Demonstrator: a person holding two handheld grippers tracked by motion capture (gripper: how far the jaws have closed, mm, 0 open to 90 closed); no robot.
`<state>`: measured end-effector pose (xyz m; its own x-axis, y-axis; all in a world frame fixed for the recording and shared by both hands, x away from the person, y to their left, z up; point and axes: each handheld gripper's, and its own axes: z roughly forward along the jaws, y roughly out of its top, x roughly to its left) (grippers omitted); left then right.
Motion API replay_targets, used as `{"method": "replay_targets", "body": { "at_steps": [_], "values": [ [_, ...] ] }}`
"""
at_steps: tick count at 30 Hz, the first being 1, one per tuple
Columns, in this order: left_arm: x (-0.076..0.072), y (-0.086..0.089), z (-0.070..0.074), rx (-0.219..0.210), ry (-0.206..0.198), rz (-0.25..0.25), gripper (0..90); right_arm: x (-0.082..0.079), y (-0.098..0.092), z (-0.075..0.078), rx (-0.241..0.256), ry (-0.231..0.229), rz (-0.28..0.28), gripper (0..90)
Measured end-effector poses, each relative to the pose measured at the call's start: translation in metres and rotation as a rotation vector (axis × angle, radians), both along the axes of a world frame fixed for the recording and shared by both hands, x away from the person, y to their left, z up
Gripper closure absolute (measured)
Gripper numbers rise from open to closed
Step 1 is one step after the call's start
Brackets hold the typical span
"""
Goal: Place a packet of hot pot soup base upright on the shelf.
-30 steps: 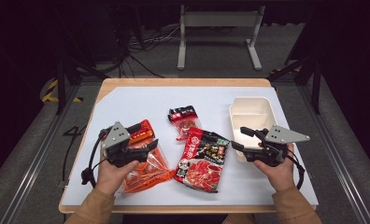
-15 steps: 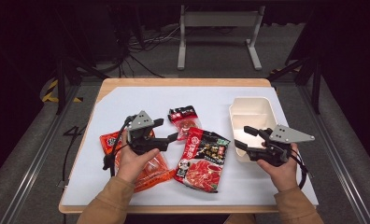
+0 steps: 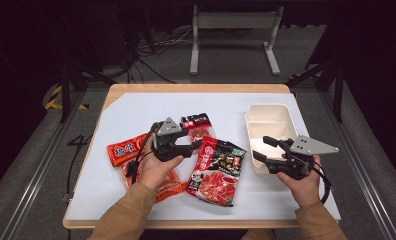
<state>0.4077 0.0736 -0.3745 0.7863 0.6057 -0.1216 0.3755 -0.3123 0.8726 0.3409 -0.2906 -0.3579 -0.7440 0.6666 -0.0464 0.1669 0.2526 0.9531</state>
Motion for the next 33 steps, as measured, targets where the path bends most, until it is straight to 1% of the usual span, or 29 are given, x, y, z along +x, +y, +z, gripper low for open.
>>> {"method": "replay_targets", "body": {
  "at_steps": [1, 2, 5, 7, 8, 10, 14, 15, 16, 17, 20, 23, 24, 26, 27, 28, 29, 31, 32, 33],
  "values": [
    [0.002, -0.001, -0.001, 0.011, 0.001, -0.004, 35.9, 0.0, 0.0, 0.0, 0.001, 0.0, 0.0, 38.0],
    [0.002, -0.003, -0.002, 0.008, 0.014, -0.004, 33.0, 0.0, -0.001, 0.0, 0.002, 0.0, 0.001, 38.0],
    [0.008, -0.01, -0.007, 0.042, 0.055, 0.003, 29.9, 0.0, -0.001, 0.0, 0.002, 0.002, 0.001, 37.8],
    [0.011, -0.015, -0.012, 0.062, 0.085, 0.018, 28.0, 0.0, -0.001, 0.0, 0.004, 0.003, 0.002, 37.8],
    [0.013, -0.017, -0.015, 0.079, 0.101, 0.026, 27.4, 0.0, -0.001, 0.0, 0.004, 0.003, 0.002, 37.7],
    [0.016, -0.022, -0.021, 0.095, 0.125, 0.022, 26.1, 0.0, -0.001, 0.0, 0.004, 0.003, 0.002, 37.6],
    [0.02, -0.029, -0.03, 0.129, 0.163, 0.016, 25.9, 0.0, -0.001, 0.0, 0.001, 0.004, 0.004, 37.3],
    [0.022, -0.03, -0.031, 0.133, 0.17, 0.011, 26.0, 0.0, 0.0, 0.0, 0.002, 0.004, 0.004, 37.2],
    [0.023, -0.031, -0.033, 0.126, 0.187, 0.005, 26.5, 0.0, 0.0, 0.0, 0.0, 0.003, 0.004, 37.1],
    [0.024, -0.032, -0.034, 0.123, 0.196, 0.003, 27.3, 0.0, 0.001, 0.0, -0.003, 0.003, 0.005, 37.1],
    [0.028, -0.034, -0.039, 0.142, 0.223, 0.008, 30.4, 0.0, 0.001, -0.001, -0.006, 0.003, 0.007, 36.9],
    [0.029, -0.036, -0.042, 0.157, 0.24, 0.001, 31.2, 0.0, 0.002, -0.001, -0.012, 0.005, 0.008, 36.8],
    [0.03, -0.037, -0.043, 0.154, 0.244, 0.0, 31.2, 0.0, 0.002, -0.001, -0.012, 0.005, 0.007, 36.8],
    [0.03, -0.039, -0.045, 0.165, 0.246, -0.005, 31.4, 0.0, 0.003, -0.001, -0.012, 0.005, 0.008, 36.7],
    [0.03, -0.04, -0.045, 0.165, 0.254, -0.009, 31.5, 0.0, 0.003, -0.002, -0.013, 0.007, 0.008, 36.7],
    [0.03, -0.041, -0.046, 0.177, 0.26, -0.012, 31.7, 0.0, 0.003, -0.002, -0.013, 0.007, 0.008, 36.7],
    [0.03, -0.042, -0.047, 0.17, 0.262, -0.014, 32.0, 0.0, 0.003, -0.002, -0.015, 0.009, 0.006, 36.7],
    [0.031, -0.043, -0.048, 0.187, 0.266, -0.02, 32.4, 0.0, 0.003, -0.002, -0.015, 0.01, 0.008, 36.6],
    [0.031, -0.044, -0.049, 0.188, 0.27, -0.025, 32.6, 0.0, 0.003, -0.002, -0.014, 0.01, 0.007, 36.6],
    [0.031, -0.045, -0.05, 0.196, 0.278, -0.036, 35.5, 0.001, 0.003, -0.002, -0.016, 0.01, 0.009, 36.6]
  ]
}}
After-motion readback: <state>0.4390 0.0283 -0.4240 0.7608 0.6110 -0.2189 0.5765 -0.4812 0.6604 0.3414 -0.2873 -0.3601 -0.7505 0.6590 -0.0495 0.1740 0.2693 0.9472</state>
